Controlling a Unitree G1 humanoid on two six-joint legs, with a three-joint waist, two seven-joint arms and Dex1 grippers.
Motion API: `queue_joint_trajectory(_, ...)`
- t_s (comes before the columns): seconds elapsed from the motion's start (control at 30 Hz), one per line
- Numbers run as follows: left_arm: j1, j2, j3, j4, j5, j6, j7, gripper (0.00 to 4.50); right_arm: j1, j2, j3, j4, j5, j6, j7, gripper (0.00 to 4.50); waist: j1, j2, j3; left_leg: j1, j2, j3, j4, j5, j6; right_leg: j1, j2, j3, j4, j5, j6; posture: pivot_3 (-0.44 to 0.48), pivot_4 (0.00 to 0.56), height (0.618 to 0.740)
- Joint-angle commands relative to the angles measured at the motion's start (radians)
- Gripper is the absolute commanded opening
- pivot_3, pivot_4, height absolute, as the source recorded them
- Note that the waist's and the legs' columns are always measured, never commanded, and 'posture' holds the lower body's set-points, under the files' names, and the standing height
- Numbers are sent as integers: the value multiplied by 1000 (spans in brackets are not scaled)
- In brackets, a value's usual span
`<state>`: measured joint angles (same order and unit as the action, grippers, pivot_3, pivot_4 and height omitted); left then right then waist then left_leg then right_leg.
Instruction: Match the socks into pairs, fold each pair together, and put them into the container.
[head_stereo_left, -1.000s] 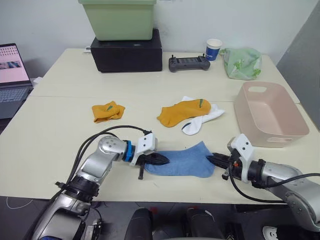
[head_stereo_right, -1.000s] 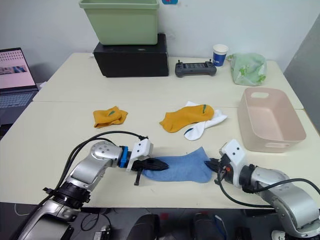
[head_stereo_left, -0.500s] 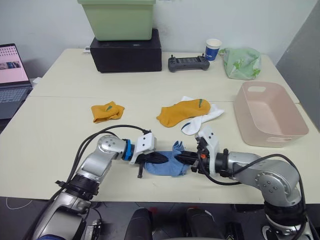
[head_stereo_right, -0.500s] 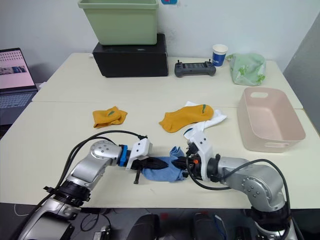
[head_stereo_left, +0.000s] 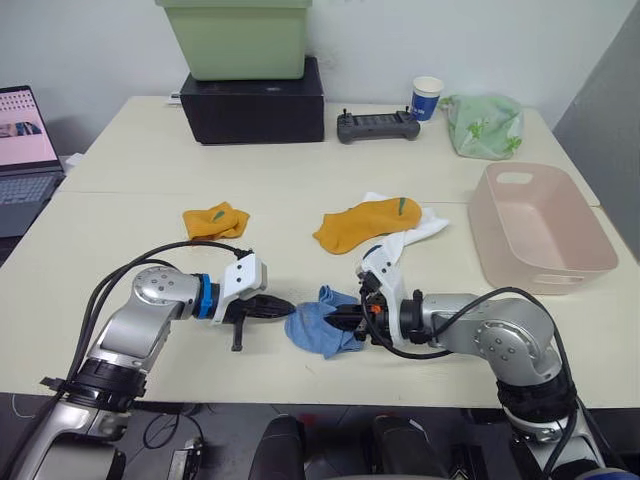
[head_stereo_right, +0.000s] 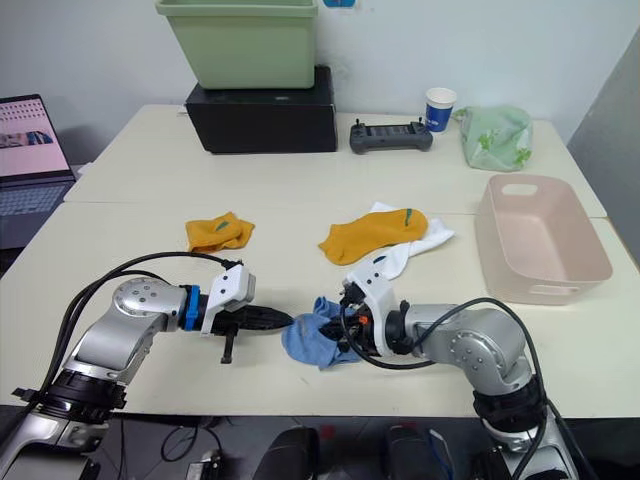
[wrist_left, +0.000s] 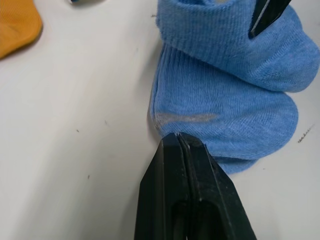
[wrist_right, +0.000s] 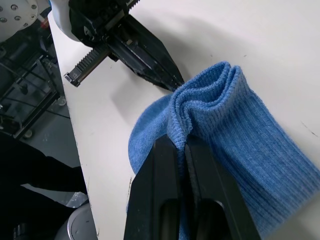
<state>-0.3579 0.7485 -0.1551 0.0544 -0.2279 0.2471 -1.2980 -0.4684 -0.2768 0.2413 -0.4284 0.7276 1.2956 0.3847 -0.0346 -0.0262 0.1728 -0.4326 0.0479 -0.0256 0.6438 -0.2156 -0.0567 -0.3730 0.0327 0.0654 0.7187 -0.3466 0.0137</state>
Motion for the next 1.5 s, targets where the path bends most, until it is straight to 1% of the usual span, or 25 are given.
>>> queue_joint_trajectory(0.03,6,0,3,-18,9,-21,17,0,-37,47,38,59,-27,-49,14,19,0,0,0,0,0,0,0,0,0,0,0,0,0,0,0,0,150,735)
queue_joint_trajectory(0.13,11,8,20,-9,8,-20,30,0,-58,73,15,63,-15,-58,31,821,0,0,0,0,0,0,0,0,0,0,0,0,0,0,0,0,150,735)
queue_joint_trajectory(0.23,13,16,47,-2,-5,-6,46,0,-82,91,-39,41,20,-23,31,1815,0,0,0,0,1,0,0,0,0,-1,0,0,0,0,0,0,150,735)
queue_joint_trajectory(0.27,12,19,54,1,-9,-3,50,0,-88,90,-53,32,30,-13,33,2257,0,0,0,0,1,0,0,0,0,-1,0,0,0,0,0,0,150,735)
queue_joint_trajectory(0.3,8,21,68,8,-17,1,57,0,-95,85,-76,14,51,2,37,2560,0,0,0,0,1,0,0,0,0,0,0,0,0,0,0,0,150,735)
queue_joint_trajectory(0.37,-18,12,112,9,-56,37,76,0,-105,57,-134,-32,101,20,60,3295,0,0,0,0,1,0,0,0,0,0,0,-1,0,0,0,0,150,735)
queue_joint_trajectory(0.47,-52,8,131,-11,-90,67,73,0,-94,-61,-86,-87,32,-70,112,4335,3,0,1,-1,1,0,0,0,0,0,-1,-1,0,0,0,0,150,735)
queue_joint_trajectory(0.53,-81,-1,130,-36,-116,88,57,0,-72,-110,-75,-99,-9,-135,126,4335,3,0,1,-1,1,0,0,0,0,0,-1,-1,-1,0,0,0,150,735)
queue_joint_trajectory(0.57,-97,-7,119,-58,-133,101,42,0,-56,-141,-57,-100,-44,-177,131,4216,3,0,1,-1,0,0,0,0,0,0,-1,-1,-1,0,0,0,150,735)
queue_joint_trajectory(0.6,-108,-11,104,-78,-144,107,21,0,-41,-165,-34,-100,-76,-212,140,3977,2,0,1,-1,0,0,0,0,0,0,0,-1,-1,0,0,0,150,735)
queue_joint_trajectory(0.67,-119,-15,77,-109,-155,115,-10,0,-14,-192,2,-97,-111,-258,159,3383,2,0,1,-1,0,1,0,0,0,0,0,0,-1,0,0,0,150,735)
queue_joint_trajectory(0.73,-128,-19,38,-129,-152,98,-50,0,5,-199,45,-80,-159,-313,165,2669,0,0,1,-1,-1,1,0,0,0,0,0,0,-1,0,0,0,150,735)
queue_joint_trajectory(0.8,-138,-29,1,-129,-135,72,-78,0,15,-187,75,-54,-198,-352,163,1933,-5,0,1,-1,-1,1,0,0,0,0,0,0,-1,0,0,0,150,735)
queue_joint_trajectory(0.87,-143,-30,-21,-117,-125,56,-100,0,19,-184,106,-30,-237,-384,169,1071,-10,0,1,-1,0,1,0,0,0,0,1,0,0,0,0,0,150,735)
queue_joint_trajectory(0.9,-141,-28,-35,-110,-120,49,-118,0,22,-183,128,-15,-261,-400,170,879,-11,0,1,-1,0,1,0,0,0,-1,1,0,0,0,0,0,150,735)
queue_joint_trajectory(0.93,-134,-22,-54,-101,-108,29,-142,0,24,-179,148,-2,-280,-409,170,491,-11,0,1,-1,0,1,0,0,0,-1,1,-1,0,0,0,0,150,735)
queue_joint_trajectory(1.0,-127,-17,-74,-90,-94,3,-168,0,27,-173,164,11,-299,-420,173,40,-11,0,1,-1,0,1,0,0,0,-1,1,-1,0,0,0,0,150,735)
queue_joint_trajectory(1.13,-85,-8,-124,-56,-40,-51,-195,0,29,-163,211,73,-378,-440,151,40,-11,0,1,-1,0,1,0,0,0,-1,1,0,0,0,0,0,150,735)
queue_joint_trajectory(1.27,-72,-16,-150,29,29,-113,-174,0,33,-155,202,113,-431,-445,130,40,-9,0,1,-1,-1,1,0,0,0,0,1,0,0,0,0,0,150,735)
queue_joint_trajectory(1.37,-58,7,-157,112,77,-191,-177,0,36,-155,181,136,-463,-463,117,40,-8,0,1,-1,-1,1,0,0,0,0,1,0,0,0,0,0,150,735)
queue_joint_trajectory(1.43,-54,11,-151,126,71,-210,-179,0,39,-152,166,140,-478,-501,119,40,-8,0,1,0,0,1,0,0,0,0,1,0,0,0,0,0,150,735)
queue_joint_trajectory(1.5,-68,-13,-116,82,0,-144,-163,0,45,-144,133,115,-439,-552,172,40,-7,0,1,0,0,1,0,0,0,0,1,0,0,0,0,0,150,735)
